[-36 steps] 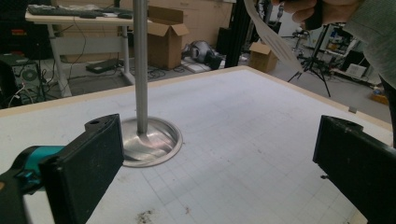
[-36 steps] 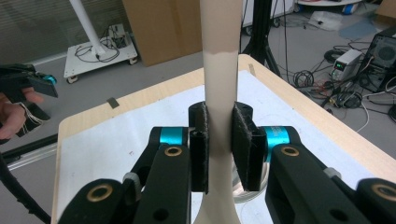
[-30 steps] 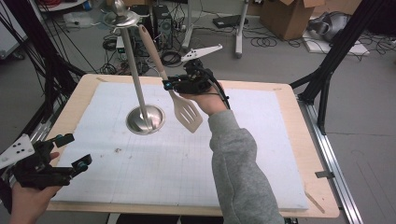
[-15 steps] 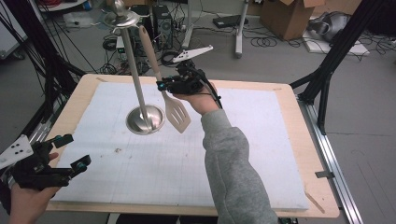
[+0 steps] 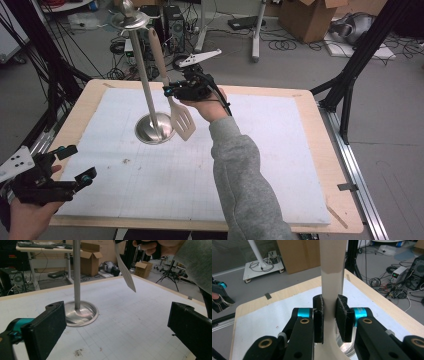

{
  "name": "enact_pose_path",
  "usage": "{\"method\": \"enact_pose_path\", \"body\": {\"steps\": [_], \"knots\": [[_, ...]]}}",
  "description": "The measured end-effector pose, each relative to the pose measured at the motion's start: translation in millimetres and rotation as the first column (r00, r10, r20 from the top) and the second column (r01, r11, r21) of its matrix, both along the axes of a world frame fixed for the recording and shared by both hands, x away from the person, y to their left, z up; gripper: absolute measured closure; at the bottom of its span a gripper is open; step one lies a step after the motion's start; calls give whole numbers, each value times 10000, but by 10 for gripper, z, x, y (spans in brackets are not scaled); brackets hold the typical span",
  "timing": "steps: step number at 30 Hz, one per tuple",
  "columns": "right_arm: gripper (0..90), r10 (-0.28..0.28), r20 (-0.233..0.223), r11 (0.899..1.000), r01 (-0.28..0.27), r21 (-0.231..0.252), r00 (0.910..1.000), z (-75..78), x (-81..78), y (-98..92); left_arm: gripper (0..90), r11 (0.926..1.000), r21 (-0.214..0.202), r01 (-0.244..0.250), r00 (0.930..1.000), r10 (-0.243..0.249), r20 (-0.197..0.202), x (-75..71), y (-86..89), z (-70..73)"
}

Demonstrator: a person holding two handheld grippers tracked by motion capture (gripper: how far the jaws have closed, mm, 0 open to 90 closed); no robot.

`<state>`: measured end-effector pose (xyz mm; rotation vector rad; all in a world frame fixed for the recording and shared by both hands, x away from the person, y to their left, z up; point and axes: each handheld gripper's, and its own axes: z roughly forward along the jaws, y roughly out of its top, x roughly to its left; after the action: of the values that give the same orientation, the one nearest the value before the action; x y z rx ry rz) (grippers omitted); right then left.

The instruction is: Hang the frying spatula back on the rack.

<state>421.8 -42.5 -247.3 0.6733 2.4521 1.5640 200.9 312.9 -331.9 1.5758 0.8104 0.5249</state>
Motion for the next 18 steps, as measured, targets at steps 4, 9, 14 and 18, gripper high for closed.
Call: {"method": "enact_pose_path", "body": {"steps": [4,9,14,18], "knots": [[779,-56,52,10000,56,-7,10000,-6,5,12,24,10000,21,-19,10000,19,-3,-4,1,-6],[739,-71,126,10000,71,49,9999,-18,2,26,25,10000,46,-25,10000,25,-20,-4,-4,-8],[557,-13,318,9997,6,230,9995,-26,-56,5,24,9999,106,-89,9998,90,-168,18,10,-35],[432,-41,494,9992,21,398,9988,-9,-136,-49,25,9999,59,-145,9998,146,-132,9,12,-27]]}}
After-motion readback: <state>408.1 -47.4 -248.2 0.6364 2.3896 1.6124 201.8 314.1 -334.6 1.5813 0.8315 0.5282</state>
